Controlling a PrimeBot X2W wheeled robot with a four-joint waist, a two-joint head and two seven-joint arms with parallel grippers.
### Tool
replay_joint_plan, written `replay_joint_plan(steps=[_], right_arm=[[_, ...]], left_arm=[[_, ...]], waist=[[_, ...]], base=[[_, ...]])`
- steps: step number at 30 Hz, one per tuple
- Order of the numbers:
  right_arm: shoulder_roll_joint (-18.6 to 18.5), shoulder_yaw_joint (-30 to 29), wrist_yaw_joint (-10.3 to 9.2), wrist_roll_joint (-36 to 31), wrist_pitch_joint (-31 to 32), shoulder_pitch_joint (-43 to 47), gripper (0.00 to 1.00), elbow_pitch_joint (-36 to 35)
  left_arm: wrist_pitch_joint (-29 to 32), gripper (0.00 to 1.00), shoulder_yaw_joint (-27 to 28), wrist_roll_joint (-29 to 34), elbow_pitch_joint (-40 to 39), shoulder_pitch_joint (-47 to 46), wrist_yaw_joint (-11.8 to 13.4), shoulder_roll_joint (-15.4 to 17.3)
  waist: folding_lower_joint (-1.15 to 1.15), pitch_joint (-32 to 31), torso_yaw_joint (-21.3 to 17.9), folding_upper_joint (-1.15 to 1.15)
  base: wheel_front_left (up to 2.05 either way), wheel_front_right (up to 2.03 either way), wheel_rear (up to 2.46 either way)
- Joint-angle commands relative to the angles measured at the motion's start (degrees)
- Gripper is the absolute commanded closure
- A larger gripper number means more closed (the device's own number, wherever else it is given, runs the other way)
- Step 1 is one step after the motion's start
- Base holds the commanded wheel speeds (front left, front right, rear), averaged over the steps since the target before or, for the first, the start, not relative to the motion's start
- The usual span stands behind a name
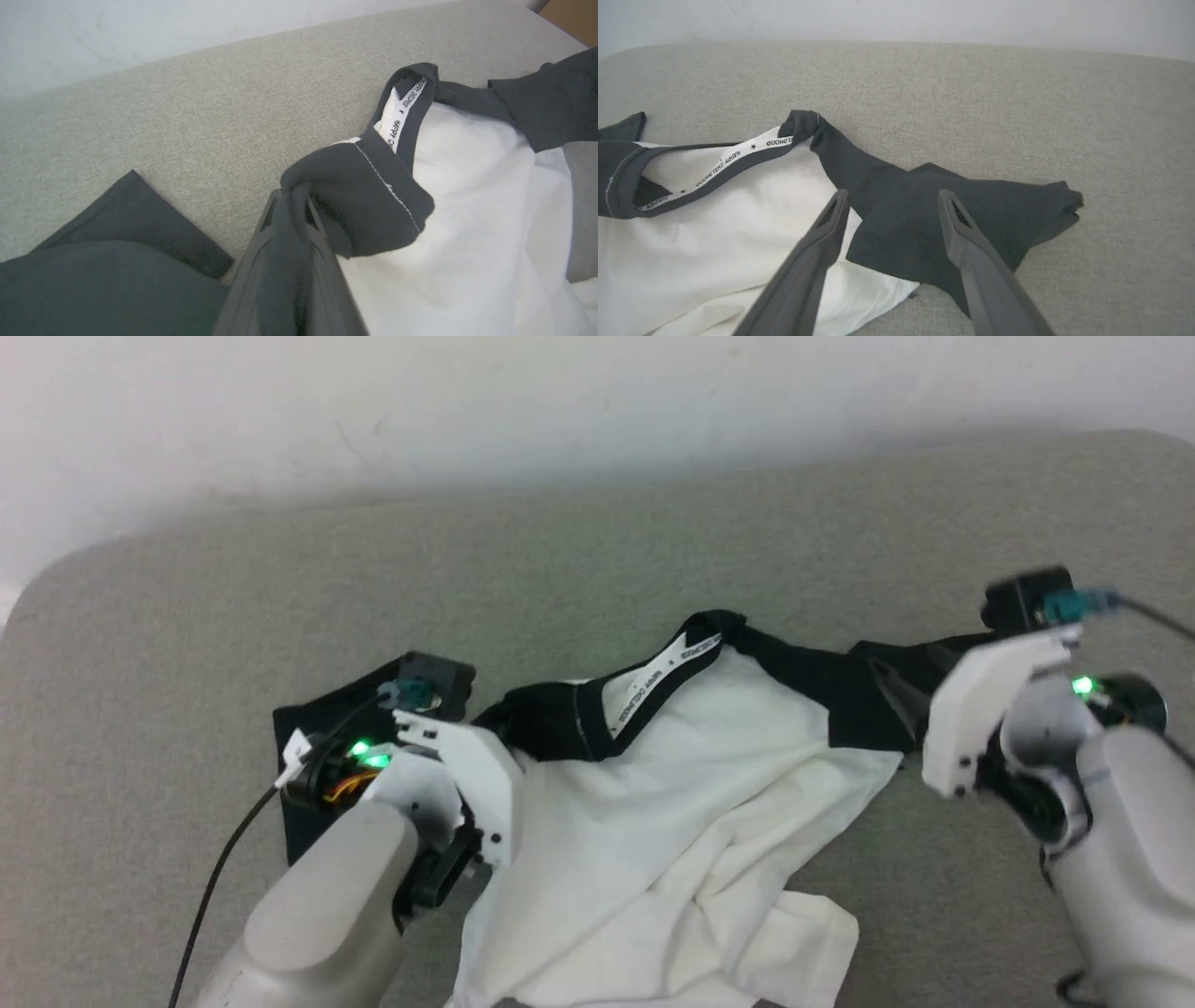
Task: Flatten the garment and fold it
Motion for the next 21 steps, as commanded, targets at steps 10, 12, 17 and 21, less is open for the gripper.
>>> replay_joint_plan(steps=[10,12,17,21], right_arm=[[-3.2,11.7,-0.06,7.9,10.9,-18.4,0.00,15.1],[-3.3,13.2,-0.06,8.9,11.6,-20.7,0.00,17.6],[-3.0,16.3,-0.06,11.2,11.8,-24.6,0.00,23.0],[-2.2,19.3,-0.06,14.0,16.0,-25.2,0.00,27.7]], left_arm=[[-0.9,1.00,-1.5,2.2,-4.6,-5.4,0.6,-2.1],[-1.0,1.00,-1.7,2.5,-5.3,-6.0,0.6,-2.3],[-1.1,1.00,-2.3,2.9,-6.4,-6.8,0.6,-2.6],[-1.2,1.00,-2.5,2.8,-6.5,-6.8,0.6,-2.7]], waist=[[-0.01,8.2,5.9,0.00],[-0.01,9.2,6.4,0.00],[-0.01,11.0,7.2,0.00],[-0.01,11.5,7.6,0.00]], base=[[0.00,0.00,0.00],[0.00,0.00,0.00],[0.00,0.00,0.00],[0.00,0.00,0.00]])
